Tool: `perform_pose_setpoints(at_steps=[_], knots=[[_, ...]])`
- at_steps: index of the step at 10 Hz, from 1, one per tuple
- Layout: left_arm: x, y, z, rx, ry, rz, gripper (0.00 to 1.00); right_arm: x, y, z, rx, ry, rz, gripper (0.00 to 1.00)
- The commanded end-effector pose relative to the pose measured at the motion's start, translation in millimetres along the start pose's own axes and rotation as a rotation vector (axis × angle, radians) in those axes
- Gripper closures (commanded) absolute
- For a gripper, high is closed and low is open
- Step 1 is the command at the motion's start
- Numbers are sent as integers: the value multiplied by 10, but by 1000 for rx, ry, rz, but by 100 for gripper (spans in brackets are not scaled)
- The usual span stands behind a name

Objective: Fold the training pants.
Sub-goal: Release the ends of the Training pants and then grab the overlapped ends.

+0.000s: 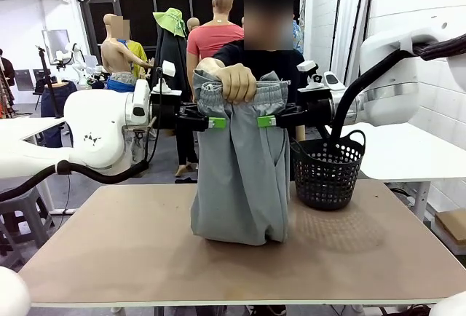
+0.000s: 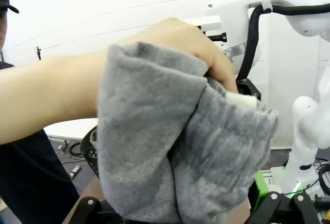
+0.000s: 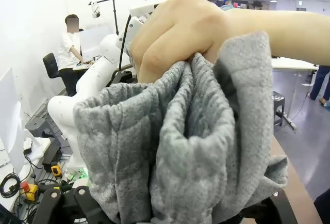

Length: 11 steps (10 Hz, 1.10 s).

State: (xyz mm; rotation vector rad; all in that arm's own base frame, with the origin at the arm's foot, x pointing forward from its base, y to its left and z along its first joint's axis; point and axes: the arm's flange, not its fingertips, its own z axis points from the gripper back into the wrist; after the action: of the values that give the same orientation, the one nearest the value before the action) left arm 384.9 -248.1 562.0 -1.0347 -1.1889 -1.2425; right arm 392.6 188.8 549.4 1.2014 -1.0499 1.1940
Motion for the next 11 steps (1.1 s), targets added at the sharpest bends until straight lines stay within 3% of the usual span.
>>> perform_pose_setpoints(at_steps=[1, 5, 7, 11], knots=[[0, 73, -29, -41, -10, 5, 0, -76, 47, -57, -60, 48, -4, 0], [-47, 118, -145, 46, 51, 31, 0, -84, -81, -150, -99, -18, -2, 0], [-83, 174, -214, 102, 88, 2, 0, -61, -91, -160, -8, -76, -8, 0], [2, 191, -251, 98, -15, -32, 0, -43, -210, -209, 36, -44, 14, 0]])
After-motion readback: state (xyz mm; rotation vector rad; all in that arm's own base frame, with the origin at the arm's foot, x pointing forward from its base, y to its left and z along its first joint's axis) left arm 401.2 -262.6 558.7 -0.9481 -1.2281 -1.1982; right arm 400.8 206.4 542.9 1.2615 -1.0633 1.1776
